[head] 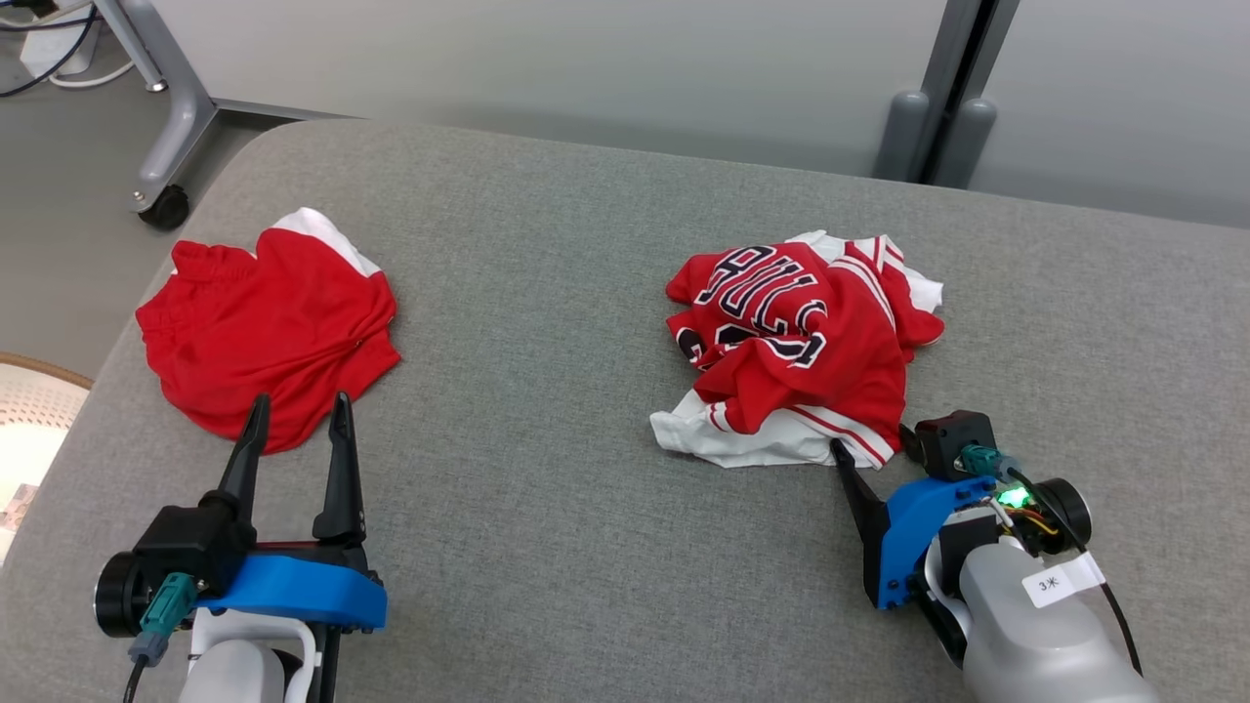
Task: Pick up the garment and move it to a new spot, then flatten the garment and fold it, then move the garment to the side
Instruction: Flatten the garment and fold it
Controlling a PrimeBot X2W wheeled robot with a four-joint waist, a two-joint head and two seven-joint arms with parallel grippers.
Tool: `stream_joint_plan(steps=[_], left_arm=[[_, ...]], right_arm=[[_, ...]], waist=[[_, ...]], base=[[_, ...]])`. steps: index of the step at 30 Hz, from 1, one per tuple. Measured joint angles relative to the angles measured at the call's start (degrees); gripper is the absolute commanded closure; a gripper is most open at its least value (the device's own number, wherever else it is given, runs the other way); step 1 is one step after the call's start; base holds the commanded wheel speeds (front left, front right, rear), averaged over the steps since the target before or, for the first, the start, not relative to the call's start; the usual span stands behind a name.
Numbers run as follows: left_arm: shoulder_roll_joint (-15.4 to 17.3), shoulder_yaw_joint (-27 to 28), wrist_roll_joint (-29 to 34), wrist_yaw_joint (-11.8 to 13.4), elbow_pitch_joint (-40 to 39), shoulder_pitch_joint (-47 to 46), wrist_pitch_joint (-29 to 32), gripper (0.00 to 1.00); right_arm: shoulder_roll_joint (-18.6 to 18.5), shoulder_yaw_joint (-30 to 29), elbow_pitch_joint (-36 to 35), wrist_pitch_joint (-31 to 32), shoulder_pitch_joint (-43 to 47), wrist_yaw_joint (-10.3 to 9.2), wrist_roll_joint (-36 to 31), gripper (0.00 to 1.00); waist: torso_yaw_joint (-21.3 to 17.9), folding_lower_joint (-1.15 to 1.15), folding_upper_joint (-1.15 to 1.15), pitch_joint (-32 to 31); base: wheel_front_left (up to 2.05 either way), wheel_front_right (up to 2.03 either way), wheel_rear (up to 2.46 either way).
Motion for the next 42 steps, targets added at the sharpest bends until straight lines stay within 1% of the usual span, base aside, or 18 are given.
stream_joint_plan(steps=[3,4,8,12,15,21,22,32,35,42], left_arm=[[0.09,-0.13,-0.13,0.00,0.22,-0.06,0.00,0.00],[0.15,-0.16,-0.14,0.00,0.30,-0.07,0.00,0.00],[0.35,0.27,-0.22,0.00,0.49,0.07,0.00,0.00],[0.55,0.46,-0.26,0.00,0.65,0.96,0.00,0.00],[0.65,0.58,-0.53,0.00,0.66,1.38,0.00,0.00],[0.59,1.40,-0.44,0.00,0.56,3.27,0.00,0.00],[0.55,1.57,-0.44,0.00,0.58,3.96,0.00,0.00],[-0.54,2.22,-0.16,0.00,0.34,6.14,0.00,0.00],[-0.74,2.50,-0.03,0.00,0.03,6.60,0.00,0.00],[-0.93,2.64,0.08,0.00,-0.16,6.84,0.00,0.00]], right_arm=[[-0.03,0.58,1.64,-0.13,-0.38,0.00,0.76,0.00],[-0.05,1.54,1.78,-0.15,-0.38,-0.01,1.38,1.00],[0.05,4.60,1.52,-0.23,-0.36,0.02,4.74,1.00],[-0.01,4.90,0.38,-0.29,-0.05,0.01,6.28,1.00],[-0.42,4.02,-2.86,-0.34,1.13,0.01,6.60,1.00],[-2.52,1.93,-10.77,-0.37,7.65,0.01,7.28,1.00],[-3.71,0.97,-13.47,-0.38,9.76,0.00,7.69,1.00],[-9.32,-5.25,-24.83,0.47,21.71,0.01,7.67,1.00],[-10.76,-8.47,-30.09,2.93,25.61,0.00,7.50,1.00],[-10.77,-18.85,-45.39,10.77,35.63,0.01,6.09,1.00]], waist=[[0.42,0.00,0.00,0.03],[0.48,0.00,0.00,0.00],[-0.19,0.00,0.00,-0.33],[-1.91,0.00,0.00,-0.96],[-3.39,0.00,0.00,-1.74],[-6.92,-0.01,0.00,-3.51],[-8.20,-0.01,0.00,-4.15],[-13.72,-0.01,0.00,-5.95],[-14.95,-0.01,0.00,-6.18],[-16.43,-0.01,0.00,-6.11]], base=[[0.00,0.00,0.00],[0.00,0.00,0.00],[0.00,0.00,0.00],[0.00,0.00,0.00],[0.00,0.00,0.00],[0.00,0.00,0.00],[0.00,0.00,0.00],[0.00,0.00,0.00],[0.00,0.00,0.00],[0.00,0.00,0.00]])
